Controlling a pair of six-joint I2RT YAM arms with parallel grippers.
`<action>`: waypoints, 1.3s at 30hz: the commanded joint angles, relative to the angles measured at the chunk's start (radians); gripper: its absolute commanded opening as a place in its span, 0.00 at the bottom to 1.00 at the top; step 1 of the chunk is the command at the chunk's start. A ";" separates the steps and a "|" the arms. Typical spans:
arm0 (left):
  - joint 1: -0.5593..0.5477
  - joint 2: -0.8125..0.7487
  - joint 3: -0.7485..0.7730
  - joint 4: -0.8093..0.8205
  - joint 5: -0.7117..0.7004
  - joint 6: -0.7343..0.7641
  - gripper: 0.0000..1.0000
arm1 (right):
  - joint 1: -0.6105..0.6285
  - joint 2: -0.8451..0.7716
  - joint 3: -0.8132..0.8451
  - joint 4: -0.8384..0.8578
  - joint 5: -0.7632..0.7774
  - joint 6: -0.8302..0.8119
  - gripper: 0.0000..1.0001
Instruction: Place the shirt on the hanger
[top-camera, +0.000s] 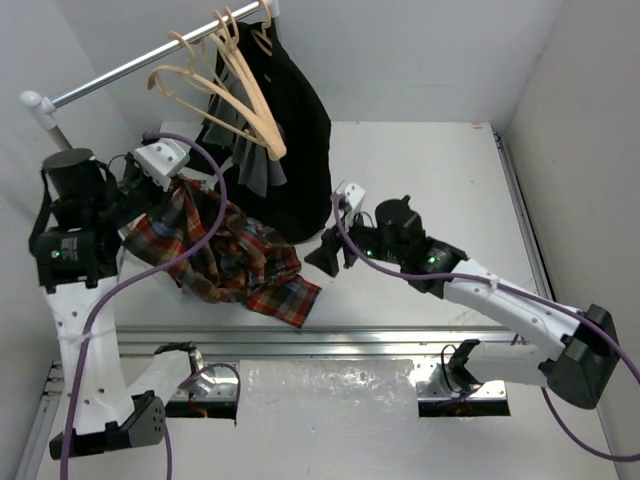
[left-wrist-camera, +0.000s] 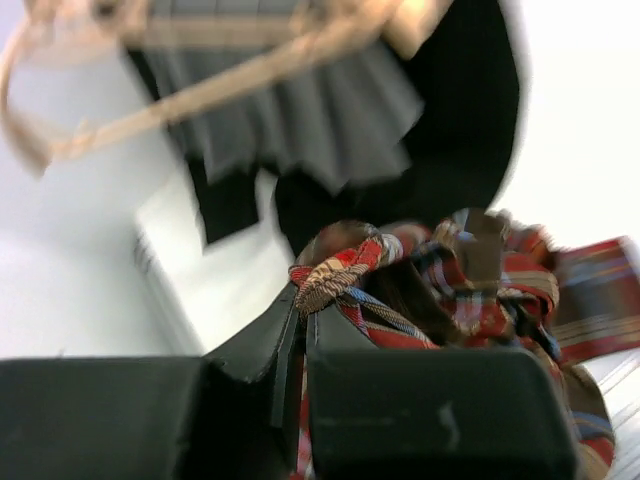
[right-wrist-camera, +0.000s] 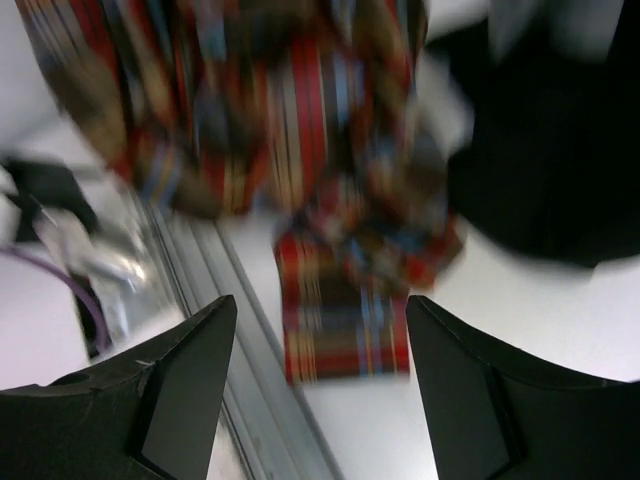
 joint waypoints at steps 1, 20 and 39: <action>-0.002 0.031 0.184 -0.122 0.269 -0.066 0.00 | 0.009 -0.060 0.144 -0.014 0.010 0.022 0.69; -0.017 -0.026 0.108 0.124 0.275 -0.422 0.00 | 0.052 0.148 0.166 0.098 -0.096 0.160 0.76; -0.020 -0.087 -0.180 -0.037 -0.306 -0.325 0.00 | 0.174 0.362 -0.060 0.356 -0.092 -0.078 0.75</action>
